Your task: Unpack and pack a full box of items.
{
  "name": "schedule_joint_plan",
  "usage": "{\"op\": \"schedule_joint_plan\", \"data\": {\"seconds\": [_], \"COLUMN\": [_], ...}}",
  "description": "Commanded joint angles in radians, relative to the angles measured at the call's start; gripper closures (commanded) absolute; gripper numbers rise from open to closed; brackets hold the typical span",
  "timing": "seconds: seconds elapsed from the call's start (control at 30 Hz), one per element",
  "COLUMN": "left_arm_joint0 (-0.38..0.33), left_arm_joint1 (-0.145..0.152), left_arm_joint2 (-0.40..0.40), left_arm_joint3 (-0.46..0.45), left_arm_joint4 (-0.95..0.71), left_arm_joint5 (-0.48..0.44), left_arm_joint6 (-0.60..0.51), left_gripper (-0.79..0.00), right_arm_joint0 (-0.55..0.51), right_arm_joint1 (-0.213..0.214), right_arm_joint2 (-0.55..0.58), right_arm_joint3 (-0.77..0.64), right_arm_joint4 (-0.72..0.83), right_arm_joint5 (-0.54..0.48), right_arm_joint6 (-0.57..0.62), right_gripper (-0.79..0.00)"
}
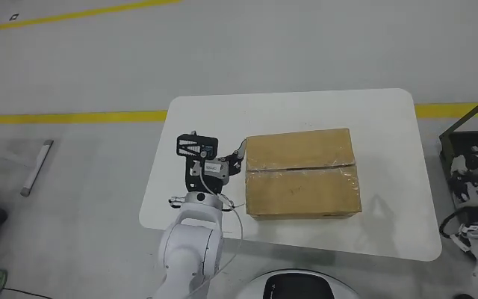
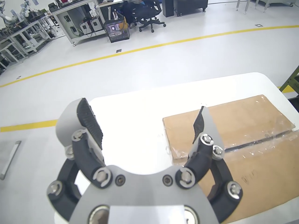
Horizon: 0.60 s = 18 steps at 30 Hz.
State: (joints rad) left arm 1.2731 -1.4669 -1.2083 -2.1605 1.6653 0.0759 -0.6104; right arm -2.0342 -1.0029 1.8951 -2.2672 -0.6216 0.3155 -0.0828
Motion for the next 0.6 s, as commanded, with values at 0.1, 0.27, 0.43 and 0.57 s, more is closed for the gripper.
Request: {"op": "schedule_joint_plan", "data": {"seconds": [0.1,0.27,0.43,0.57], "left_arm_joint0": [0.003,0.000,0.000,0.000], "left_arm_joint1": [0.000,-0.003,-0.006,-0.006], "left_arm_joint2": [0.005,0.012,0.023,0.023], "left_arm_joint3": [-0.001,-0.003,-0.002,-0.002], "left_arm_joint4": [-0.024,-0.034,-0.024,-0.024], "left_arm_joint5": [-0.025,-0.002,0.022,0.022], "left_arm_joint6": [-0.032,-0.038,-0.044,-0.044], "left_gripper": [-0.785,-0.785,-0.785,-0.785], "right_arm_joint0": [-0.025,-0.018,-0.008,-0.008], "right_arm_joint1": [-0.011,-0.018,-0.022,-0.022], "right_arm_joint2": [-0.004,-0.013,-0.021,-0.021], "right_arm_joint3": [-0.042,-0.046,-0.043,-0.043], "right_arm_joint4": [-0.108,-0.192,-0.164,-0.164], "right_arm_joint5": [0.060,0.074,0.060,0.059], "right_arm_joint6": [-0.031,-0.020,0.000,0.000], "right_gripper": [0.000,-0.160,-0.785,-0.429]}}
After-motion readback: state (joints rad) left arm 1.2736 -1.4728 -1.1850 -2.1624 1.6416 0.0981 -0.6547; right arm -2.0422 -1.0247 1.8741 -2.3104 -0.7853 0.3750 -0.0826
